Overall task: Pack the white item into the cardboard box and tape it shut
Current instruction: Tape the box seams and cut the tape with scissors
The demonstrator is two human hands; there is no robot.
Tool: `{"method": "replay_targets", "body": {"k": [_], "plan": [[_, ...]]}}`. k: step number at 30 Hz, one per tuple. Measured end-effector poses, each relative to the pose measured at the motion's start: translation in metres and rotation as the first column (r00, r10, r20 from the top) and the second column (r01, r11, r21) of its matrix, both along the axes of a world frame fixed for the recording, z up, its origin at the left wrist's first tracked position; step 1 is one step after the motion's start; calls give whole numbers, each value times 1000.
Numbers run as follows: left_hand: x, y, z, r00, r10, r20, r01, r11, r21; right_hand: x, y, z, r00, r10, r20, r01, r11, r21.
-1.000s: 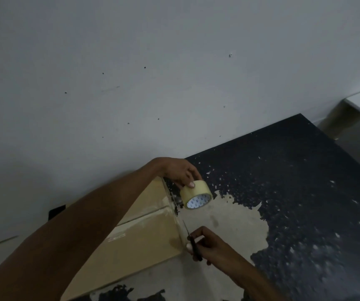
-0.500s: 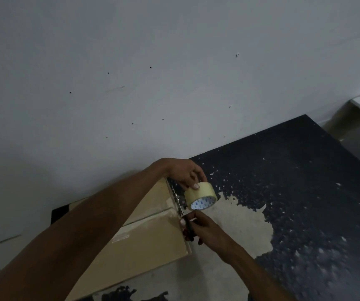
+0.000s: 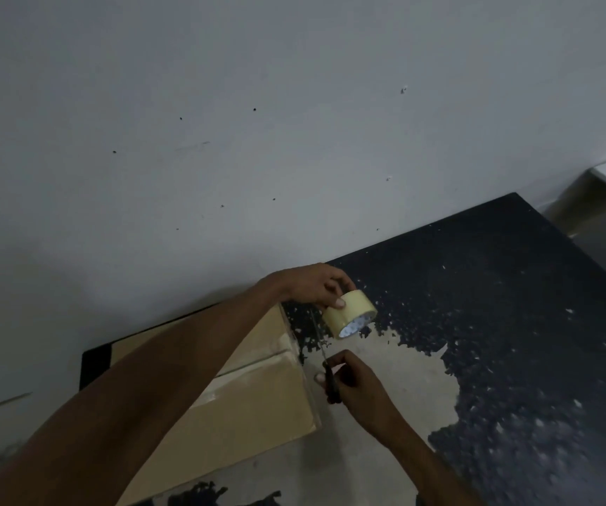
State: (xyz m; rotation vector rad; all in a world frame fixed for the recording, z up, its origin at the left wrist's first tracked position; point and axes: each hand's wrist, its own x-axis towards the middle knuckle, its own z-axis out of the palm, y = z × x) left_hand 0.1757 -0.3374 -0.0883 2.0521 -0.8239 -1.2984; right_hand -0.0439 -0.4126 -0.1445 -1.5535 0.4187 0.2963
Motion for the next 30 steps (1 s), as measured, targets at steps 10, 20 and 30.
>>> {"method": "replay_targets", "body": {"k": [10,20,30], "plan": [[-34,-7,-22,998,4,-68,-1,999,53,-32,-34,-52,957,276,89,-160,757,-634],[-73,-9,-58,986,137,-91,-122,981,152,-62,-44,-78,907,413,-79,-285,464,-839],[-95,-17,-67,975,220,-34,-215,971,99,-72,-49,-84,879,442,-181,-459,678,-574]]}}
